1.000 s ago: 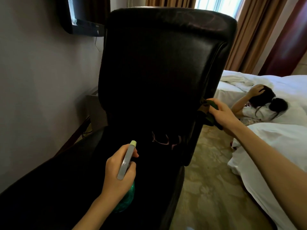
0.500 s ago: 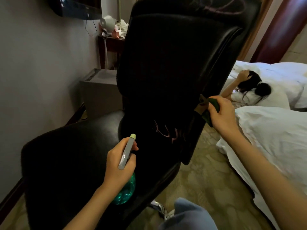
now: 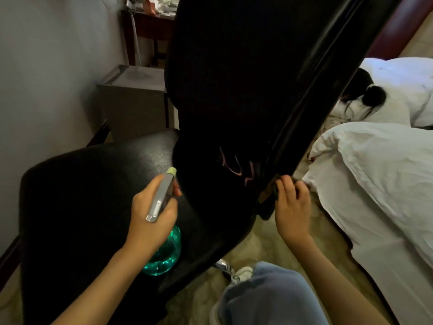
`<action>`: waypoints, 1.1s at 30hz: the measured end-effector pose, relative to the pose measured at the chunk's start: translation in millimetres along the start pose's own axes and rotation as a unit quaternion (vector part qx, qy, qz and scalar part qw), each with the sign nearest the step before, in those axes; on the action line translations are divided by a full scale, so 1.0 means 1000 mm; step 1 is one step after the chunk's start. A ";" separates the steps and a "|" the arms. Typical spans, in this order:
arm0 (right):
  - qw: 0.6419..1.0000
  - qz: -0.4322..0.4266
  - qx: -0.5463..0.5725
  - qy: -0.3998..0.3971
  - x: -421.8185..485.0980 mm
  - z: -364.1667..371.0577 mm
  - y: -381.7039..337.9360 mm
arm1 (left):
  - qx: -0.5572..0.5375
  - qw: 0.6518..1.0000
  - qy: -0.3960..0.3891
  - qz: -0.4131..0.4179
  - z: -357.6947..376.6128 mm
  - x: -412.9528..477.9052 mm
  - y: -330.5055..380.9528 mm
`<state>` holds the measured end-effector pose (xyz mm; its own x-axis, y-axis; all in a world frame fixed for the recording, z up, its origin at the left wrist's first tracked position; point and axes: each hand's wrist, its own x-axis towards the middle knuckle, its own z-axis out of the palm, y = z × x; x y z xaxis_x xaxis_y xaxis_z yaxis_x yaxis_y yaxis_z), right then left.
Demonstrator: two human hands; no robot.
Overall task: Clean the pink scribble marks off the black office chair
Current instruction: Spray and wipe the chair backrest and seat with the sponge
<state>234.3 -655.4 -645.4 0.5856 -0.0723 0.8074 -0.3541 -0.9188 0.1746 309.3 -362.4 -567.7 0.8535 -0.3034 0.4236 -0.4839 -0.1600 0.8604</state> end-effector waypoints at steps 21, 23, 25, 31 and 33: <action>0.986 -0.051 0.156 -0.014 0.006 -0.017 0.002 | -0.007 1.000 0.023 -0.008 0.011 0.003 0.002; 0.982 -0.040 0.168 0.074 0.054 -0.052 -0.004 | -0.018 0.999 0.022 -0.016 0.012 0.003 0.004; 0.975 -0.039 0.162 0.148 0.098 -0.074 -0.011 | -0.025 0.999 0.020 -0.017 0.012 0.002 0.005; 0.978 -0.039 0.118 0.168 0.155 -0.045 -0.020 | -0.025 0.999 0.026 -0.015 0.008 0.001 0.004; 0.979 -0.032 0.123 0.160 0.139 -0.027 -0.018 | -0.026 0.999 0.032 -0.011 0.006 0.000 0.003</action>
<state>302.6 -638.8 -521.0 0.3283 0.0778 0.9414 -0.1142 -0.9860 0.1213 306.5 -368.8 -566.7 0.8748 -0.2397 0.4211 -0.4563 -0.1153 0.8823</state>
